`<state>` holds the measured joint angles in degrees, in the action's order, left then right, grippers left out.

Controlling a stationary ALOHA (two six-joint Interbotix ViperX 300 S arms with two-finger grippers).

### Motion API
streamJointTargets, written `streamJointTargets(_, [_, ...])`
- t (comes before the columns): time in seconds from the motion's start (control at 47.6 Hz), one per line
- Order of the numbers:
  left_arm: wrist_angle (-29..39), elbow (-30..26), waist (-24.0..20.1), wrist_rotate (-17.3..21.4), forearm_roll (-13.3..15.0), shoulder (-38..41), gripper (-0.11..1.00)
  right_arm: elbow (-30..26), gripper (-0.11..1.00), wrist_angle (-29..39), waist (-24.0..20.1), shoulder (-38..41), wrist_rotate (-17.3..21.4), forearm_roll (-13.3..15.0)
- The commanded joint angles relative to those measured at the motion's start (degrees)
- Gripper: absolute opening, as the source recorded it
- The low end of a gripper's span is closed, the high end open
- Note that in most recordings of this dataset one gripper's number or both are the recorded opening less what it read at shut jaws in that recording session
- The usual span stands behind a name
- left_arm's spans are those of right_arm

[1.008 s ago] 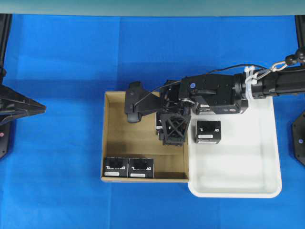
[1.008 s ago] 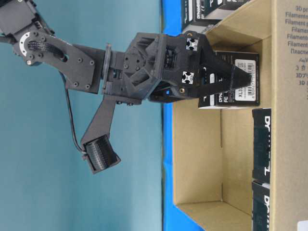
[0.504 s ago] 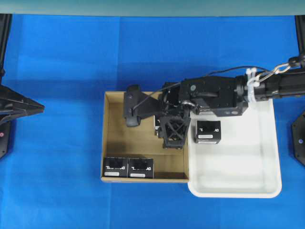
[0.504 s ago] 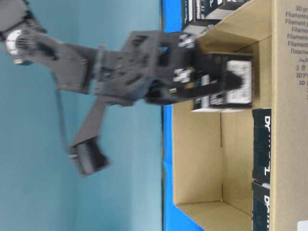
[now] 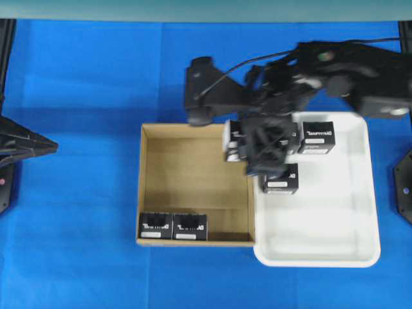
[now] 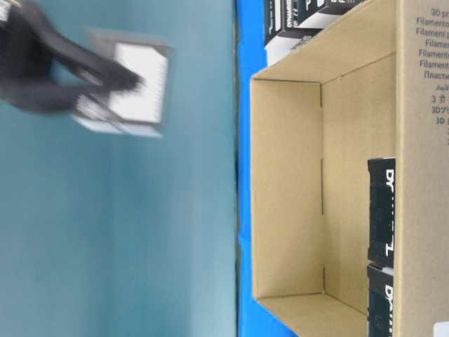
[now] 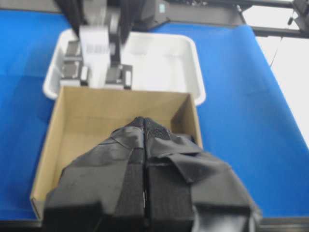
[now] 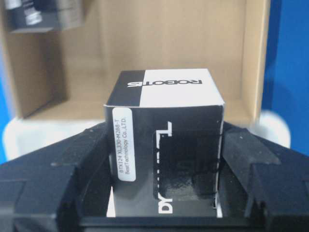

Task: Pick the box from inside the cardboard box.
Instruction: 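Carry the held servo box right over the white tray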

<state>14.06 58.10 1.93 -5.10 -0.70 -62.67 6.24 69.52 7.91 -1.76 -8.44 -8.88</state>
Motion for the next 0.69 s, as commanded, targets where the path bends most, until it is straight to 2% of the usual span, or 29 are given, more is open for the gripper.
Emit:
streamJointTargets(0.0, [-0.1, -1.8, 0.4, -0.1, -0.2, 0.3, -0.07, -0.7, 0.61, 2.4, -0.1, -4.4, 1.3, -0.2])
streamJointTargets(0.336, [-0.1, -2.3, 0.9, -2.1, -0.3, -0.5, -0.07, 2.2, 0.61, 10.0, 0.4, -11.8, 3.2, 0.3])
streamJointTargets(0.672, [-0.1, -2.4, 0.9, -2.1, -0.2, -1.0, -0.07, 9.0, 0.61, 9.3, 0.4, -17.6, 3.3, 0.3])
